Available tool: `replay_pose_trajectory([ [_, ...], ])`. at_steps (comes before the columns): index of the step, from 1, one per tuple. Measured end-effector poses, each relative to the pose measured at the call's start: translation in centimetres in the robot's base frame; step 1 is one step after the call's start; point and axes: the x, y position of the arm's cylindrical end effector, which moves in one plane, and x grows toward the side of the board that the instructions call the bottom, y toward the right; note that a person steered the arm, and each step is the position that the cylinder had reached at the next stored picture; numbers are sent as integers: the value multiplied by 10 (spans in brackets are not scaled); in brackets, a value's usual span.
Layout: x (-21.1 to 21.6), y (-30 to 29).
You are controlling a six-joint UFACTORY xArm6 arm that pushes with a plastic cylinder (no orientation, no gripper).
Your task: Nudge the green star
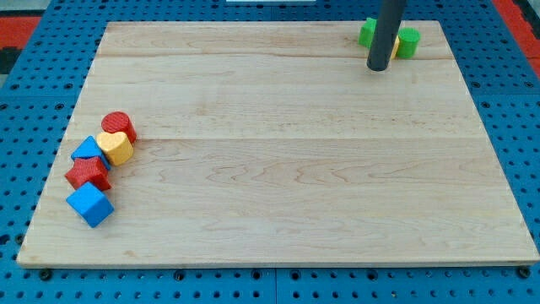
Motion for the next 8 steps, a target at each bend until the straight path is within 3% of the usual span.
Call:
replay_pose_trajectory([
  [3,3,-33],
  [5,15,49],
  [6,6,132],
  [7,-55,159],
  [8,-94,121],
])
